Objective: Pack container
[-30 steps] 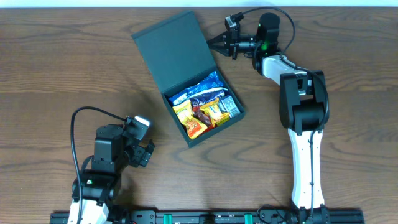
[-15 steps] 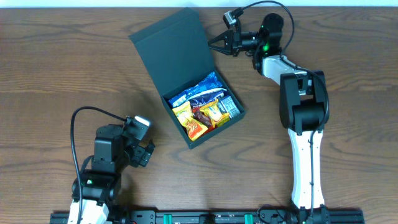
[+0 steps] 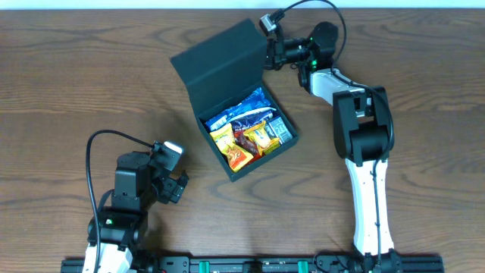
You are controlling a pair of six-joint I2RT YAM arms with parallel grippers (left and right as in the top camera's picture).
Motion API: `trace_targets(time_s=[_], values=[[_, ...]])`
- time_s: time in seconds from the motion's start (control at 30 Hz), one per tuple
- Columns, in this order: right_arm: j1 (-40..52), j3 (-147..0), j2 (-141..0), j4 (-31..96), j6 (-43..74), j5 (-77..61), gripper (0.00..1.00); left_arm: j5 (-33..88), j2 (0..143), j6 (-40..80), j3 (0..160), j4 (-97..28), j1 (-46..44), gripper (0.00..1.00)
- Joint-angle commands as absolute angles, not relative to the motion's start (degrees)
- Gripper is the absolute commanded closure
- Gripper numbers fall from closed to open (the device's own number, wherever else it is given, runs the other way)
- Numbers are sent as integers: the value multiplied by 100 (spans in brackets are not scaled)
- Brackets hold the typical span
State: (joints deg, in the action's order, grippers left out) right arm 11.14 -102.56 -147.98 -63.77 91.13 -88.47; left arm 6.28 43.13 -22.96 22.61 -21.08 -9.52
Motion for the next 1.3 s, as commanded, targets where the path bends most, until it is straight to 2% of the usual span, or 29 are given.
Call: trace_targets(time_s=[0.0, 0.6, 0.77, 0.9, 1.0, 1.13, 1.27], values=[[1146, -10263, -14569, -6410, 9192, -8923, 99, 709, 4311, -2377, 2292, -2119, -930, 5], [1157, -10237, -13913, -6451, 9100, -8930, 99, 709, 4311, -2377, 2292, -2121, -930, 5], [1164, -10237, -13437, -6499, 8429, -8932, 99, 709, 4311, -2377, 2292, -2121, -930, 5], [1127, -10237, -12700, -6488, 7314, -8930, 99, 709, 4311, -2377, 2292, -2119, -930, 5], [1109, -10237, -12254, -6399, 6897, -8930, 99, 709, 4311, -2377, 2292, -2121, -930, 5], [1105, -10237, -11865, -5647, 6410, -8927, 99, 709, 4311, -2377, 2292, -2119, -930, 5], [1107, -10237, -11459, -3192, 4681, -8768, 99, 709, 4311, -2377, 2292, -2121, -930, 5]])
